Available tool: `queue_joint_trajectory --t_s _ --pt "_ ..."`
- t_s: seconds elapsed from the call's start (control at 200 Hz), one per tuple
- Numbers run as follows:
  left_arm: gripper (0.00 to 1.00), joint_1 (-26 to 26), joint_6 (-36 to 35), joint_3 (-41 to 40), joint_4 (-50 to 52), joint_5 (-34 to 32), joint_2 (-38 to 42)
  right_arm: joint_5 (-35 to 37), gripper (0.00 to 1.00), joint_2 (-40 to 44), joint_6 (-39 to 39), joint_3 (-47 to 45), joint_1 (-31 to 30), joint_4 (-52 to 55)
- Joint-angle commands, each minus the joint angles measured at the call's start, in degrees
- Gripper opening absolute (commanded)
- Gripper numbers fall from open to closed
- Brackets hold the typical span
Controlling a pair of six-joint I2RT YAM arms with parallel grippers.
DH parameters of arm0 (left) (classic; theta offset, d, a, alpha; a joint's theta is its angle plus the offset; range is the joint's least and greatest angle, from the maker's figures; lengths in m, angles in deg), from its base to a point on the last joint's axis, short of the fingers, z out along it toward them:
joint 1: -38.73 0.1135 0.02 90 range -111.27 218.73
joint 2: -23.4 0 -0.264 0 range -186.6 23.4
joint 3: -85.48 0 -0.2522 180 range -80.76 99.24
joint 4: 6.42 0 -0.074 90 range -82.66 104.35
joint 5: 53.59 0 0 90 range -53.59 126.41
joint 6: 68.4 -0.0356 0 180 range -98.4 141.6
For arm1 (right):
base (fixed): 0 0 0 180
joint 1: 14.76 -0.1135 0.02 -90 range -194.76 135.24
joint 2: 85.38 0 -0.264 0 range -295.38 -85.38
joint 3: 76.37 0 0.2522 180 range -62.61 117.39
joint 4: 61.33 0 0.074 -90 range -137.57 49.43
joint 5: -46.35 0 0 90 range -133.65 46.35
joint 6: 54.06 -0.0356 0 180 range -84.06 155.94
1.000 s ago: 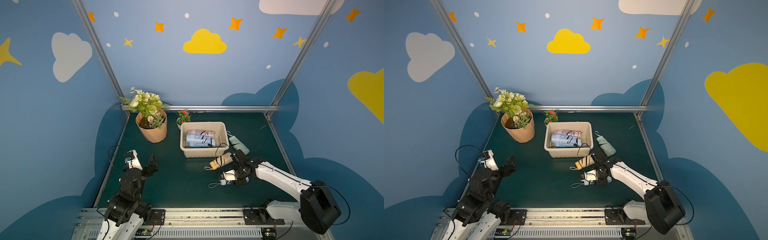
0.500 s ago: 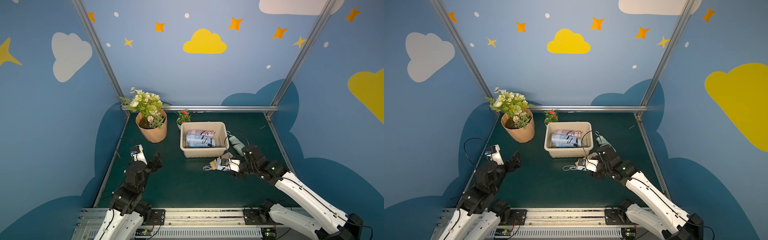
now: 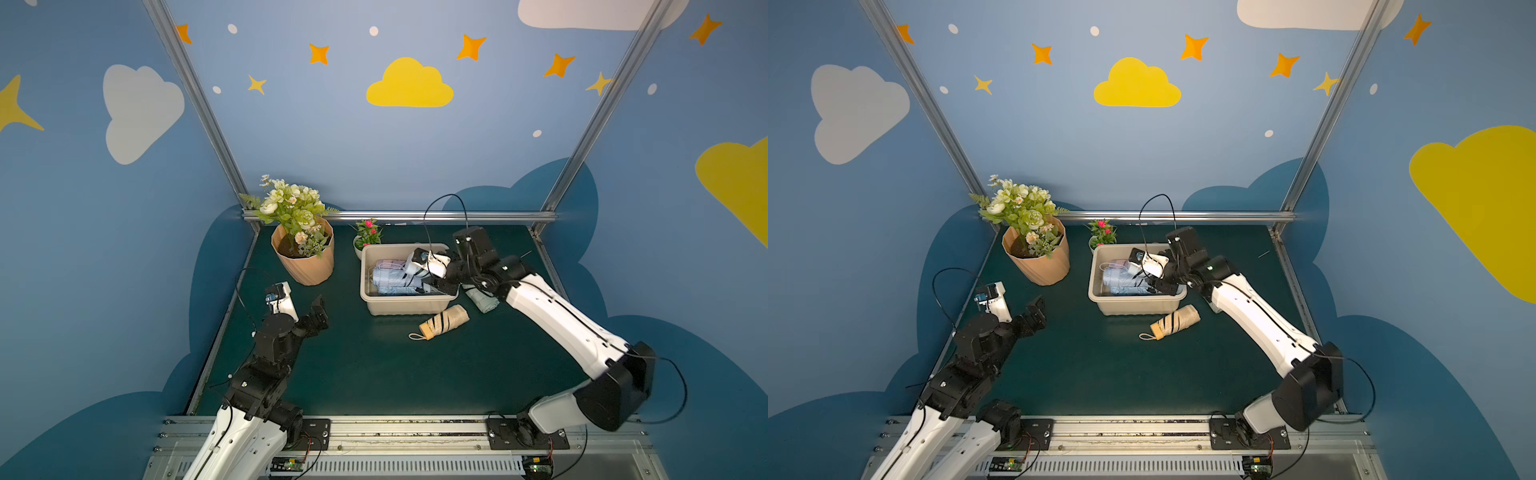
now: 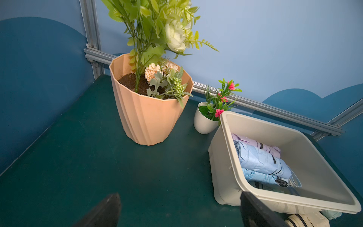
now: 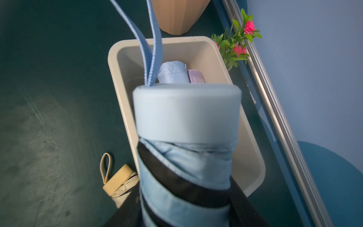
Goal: Put the umbrella into the storage box
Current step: Place the umbrella in the storage box.
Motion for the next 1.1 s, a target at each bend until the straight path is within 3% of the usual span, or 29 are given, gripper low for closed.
queue_joint_trajectory --t_s 0.0,0.245,0.43,0.586,0.661,0.831,0.986,1.096 --pt "1.00 0.3 0.2 1.6 0.2 0.4 1.0 1.7 0.46 -4.9 8.9 6.0 -1.2 4.1" --pt "1.00 0.3 0.8 1.4 3.3 -1.4 3.6 2.5 0.48 -17.5 18.4 18.1 -2.9 12.8" --pt "1.00 0.4 0.0 1.9 3.4 -1.9 3.3 2.5 0.50 -24.0 19.3 21.2 -4.1 14.9" --pt "1.00 0.3 -0.9 2.5 3.1 -1.5 1.9 4.4 0.64 -26.6 17.4 21.0 -5.0 14.5" --pt "1.00 0.3 -1.3 2.7 2.5 -1.1 1.4 6.4 0.77 -26.1 17.1 20.4 -5.6 13.3" --pt "1.00 0.3 -1.9 2.8 0.5 0.2 -0.3 6.7 0.98 -22.5 15.8 21.3 -5.7 12.1" --pt "1.00 0.5 -2.4 3.3 -1.4 1.9 -2.4 5.1 0.98 -17.1 12.7 20.8 -5.3 12.2" --pt "1.00 0.5 -2.9 3.9 -2.2 2.9 -3.7 2.1 0.98 -11.5 6.0 18.8 -3.8 10.3"
